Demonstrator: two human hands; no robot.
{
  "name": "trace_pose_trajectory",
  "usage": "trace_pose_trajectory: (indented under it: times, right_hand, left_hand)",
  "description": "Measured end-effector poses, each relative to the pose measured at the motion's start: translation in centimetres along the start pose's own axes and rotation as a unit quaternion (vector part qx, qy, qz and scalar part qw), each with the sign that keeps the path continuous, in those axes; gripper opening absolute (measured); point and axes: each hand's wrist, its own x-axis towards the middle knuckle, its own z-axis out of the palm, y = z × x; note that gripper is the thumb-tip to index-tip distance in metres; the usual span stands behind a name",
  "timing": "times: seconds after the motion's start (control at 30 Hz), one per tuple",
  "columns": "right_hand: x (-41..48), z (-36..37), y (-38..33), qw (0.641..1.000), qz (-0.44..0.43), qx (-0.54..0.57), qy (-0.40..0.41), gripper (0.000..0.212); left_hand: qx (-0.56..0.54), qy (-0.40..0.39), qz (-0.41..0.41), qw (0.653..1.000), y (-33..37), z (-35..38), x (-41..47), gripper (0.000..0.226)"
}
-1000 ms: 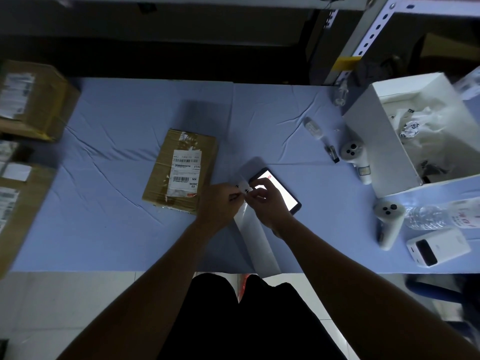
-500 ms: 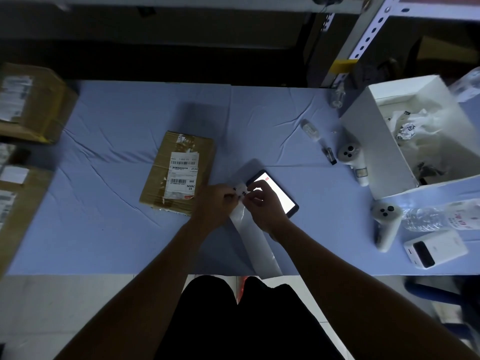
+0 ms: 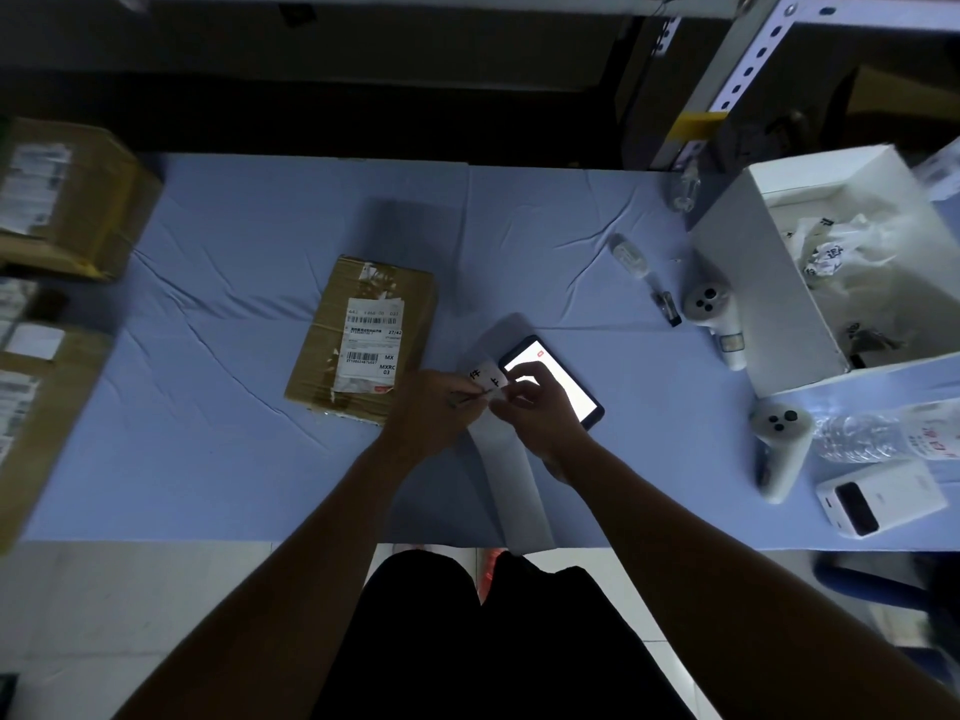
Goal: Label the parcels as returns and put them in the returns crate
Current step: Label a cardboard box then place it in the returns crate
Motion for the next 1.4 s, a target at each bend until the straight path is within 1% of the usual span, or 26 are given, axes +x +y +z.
trace_pose_trajectory:
  times: [0.1,0.13,0.2,0.27,0.33,0.4,0.53,0.7,0.83,0.93,1.0,1.07,1.17,1.23,1.3,1.4]
  right_hand:
    - [-0.3,0.1,0.2,1.0,-0.007,0.012,0.001,0.031]
    - [-0.3,0.1,0.2,1.0,-0.008,0.012,0.003,0.032]
    - [-0.3,0.2,0.2,1.0,-0.007,0.014,0.007,0.034]
    - [-0.4,0.3,0.2,1.0,-0.01,0.012,0.009,0.035]
    - [-0.5,0.2,0.2,1.0,-0.017,0.011,0.007,0.035]
    - [-0.5,0.2,0.1,1.0,-0.023,0.006,0.001,0.033]
    - [-0.5,0.3,0.0,0.999,-0.042,-0.02,-0.01,0.029]
    - [-0.4,0.3,0.1,0.998,-0.04,-0.049,-0.013,0.026]
    - [-0.5,0.2,0.1,0.998,-0.029,-0.063,-0.01,0.025]
    - [-0.5,0.1,0.2,0.997,-0.028,-0.073,-0.015,0.026]
    - [-0.4,0.0,0.5,0.995,-0.03,-0.096,-0.012,0.024]
    - [-0.1,0.0,0.9,0.993,-0.031,-0.117,0.006,0.022]
    - [0.5,0.0,1.6,0.985,-0.031,-0.167,0.039,0.024]
    - [0.7,-0.1,2.0,0.976,-0.038,-0.205,0.065,0.028]
    - [0.6,0.0,2.3,0.968,-0.046,-0.229,0.088,0.03]
    - [0.3,0.4,2.6,0.964,-0.051,-0.244,0.098,0.033]
  left_hand:
    - [0.016,0.021,0.073,0.997,-0.4,0.1,-0.2,0.033]
    - [0.033,0.021,0.093,0.995,-0.5,0.1,-0.1,0.033]
    - [0.097,0.013,0.129,0.987,-0.7,0.2,0.1,0.032]
    - [0.16,0.014,0.149,0.976,0.0,0.0,0.0,0.034]
    - [0.191,0.014,0.153,0.97,0.4,-0.1,-0.2,0.036]
    - [0.183,0.009,0.139,0.973,0.4,-0.2,-0.2,0.037]
    - [0.156,0.025,0.13,0.979,0.1,-0.2,-0.1,0.033]
    - [0.164,0.024,0.148,0.975,-0.4,-0.2,0.2,0.036]
    - [0.174,0.015,0.145,0.974,-0.2,-0.3,0.0,0.04]
    - [0.198,0.025,0.153,0.968,0.4,-0.2,-0.1,0.033]
    - [0.176,0.051,0.138,0.973,0.6,-0.3,-0.2,0.028]
    - [0.127,0.096,0.108,0.981,0.5,-0.6,-0.3,0.022]
    - [0.065,0.169,0.066,0.981,0.8,-1.6,-0.4,0.018]
    - [0.035,0.229,0.048,0.972,1.3,-2.8,-0.4,0.013]
    - [0.034,0.28,0.045,0.958,1.6,-3.8,-0.4,0.009]
    - [0.039,0.33,0.025,0.943,1.7,-4.7,-0.7,0.008]
